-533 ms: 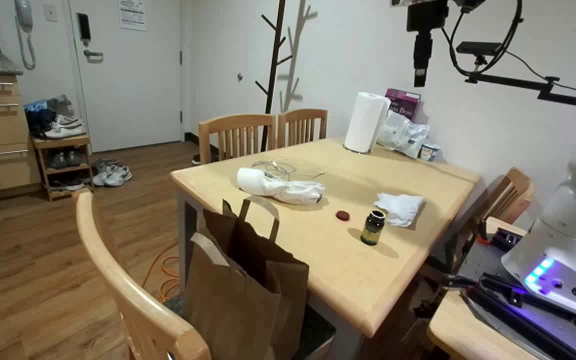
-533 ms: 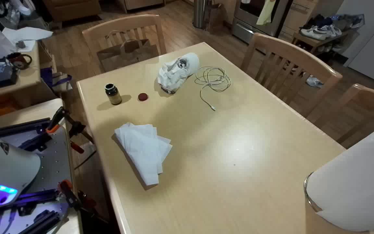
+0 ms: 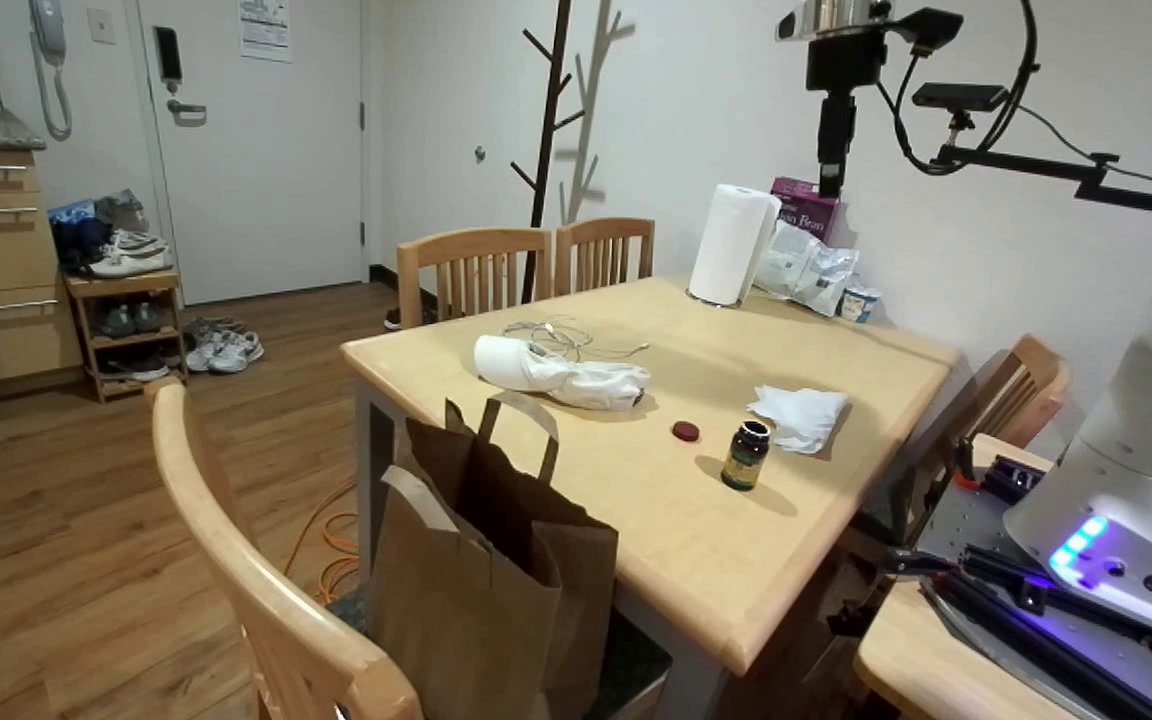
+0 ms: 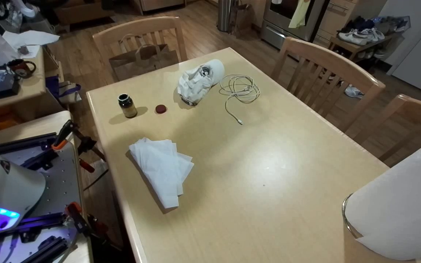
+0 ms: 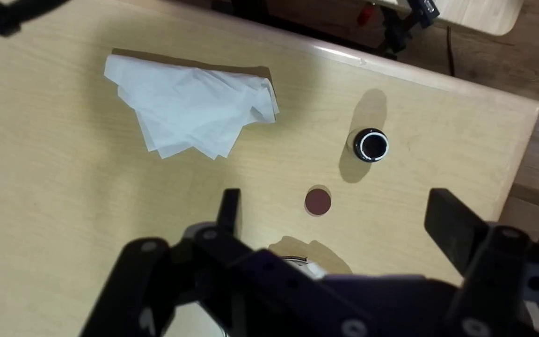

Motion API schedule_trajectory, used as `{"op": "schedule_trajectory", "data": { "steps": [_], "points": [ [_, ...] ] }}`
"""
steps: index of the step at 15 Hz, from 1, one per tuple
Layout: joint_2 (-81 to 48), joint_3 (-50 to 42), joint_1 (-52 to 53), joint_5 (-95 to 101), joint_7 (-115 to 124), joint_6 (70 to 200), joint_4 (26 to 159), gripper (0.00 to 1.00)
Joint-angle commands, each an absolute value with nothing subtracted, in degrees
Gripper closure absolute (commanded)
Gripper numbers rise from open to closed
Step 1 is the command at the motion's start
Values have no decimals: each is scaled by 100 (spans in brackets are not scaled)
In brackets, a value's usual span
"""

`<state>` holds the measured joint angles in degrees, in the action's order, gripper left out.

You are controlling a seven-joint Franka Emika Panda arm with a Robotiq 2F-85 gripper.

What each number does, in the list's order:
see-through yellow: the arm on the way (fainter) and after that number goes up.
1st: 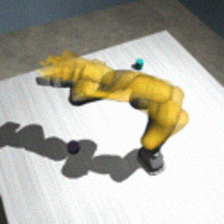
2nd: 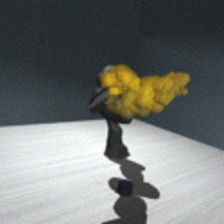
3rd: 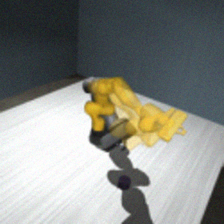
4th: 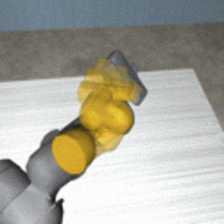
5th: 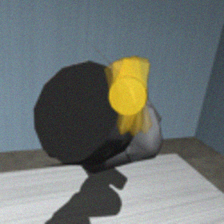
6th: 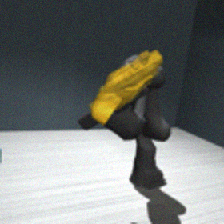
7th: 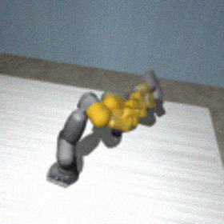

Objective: Use the paper towel to wipe the table

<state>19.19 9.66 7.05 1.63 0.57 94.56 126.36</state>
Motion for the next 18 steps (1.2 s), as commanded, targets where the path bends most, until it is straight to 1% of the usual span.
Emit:
{"op": "schedule_trajectory", "data": {
  "steps": [1, 4, 5, 9, 10, 12, 18],
  "points": [
    [2073, 877, 715, 197, 135, 10216, 13391, 0],
    [2125, 754, 721, 35, 19, 10472, 13870, 0],
    [1924, 815, 727, 173, 68, 10286, 13545, 0],
    [1917, 799, 726, 176, 67, 10308, 13588, 0],
    [1818, 872, 659, 358, 375, 10359, 13522, 0],
    [1811, 769, 579, 257, 578, 10806, 13812, 0],
    [1815, 368, 342, -608, 1304, 12212, 15315, 0]
  ]
}}
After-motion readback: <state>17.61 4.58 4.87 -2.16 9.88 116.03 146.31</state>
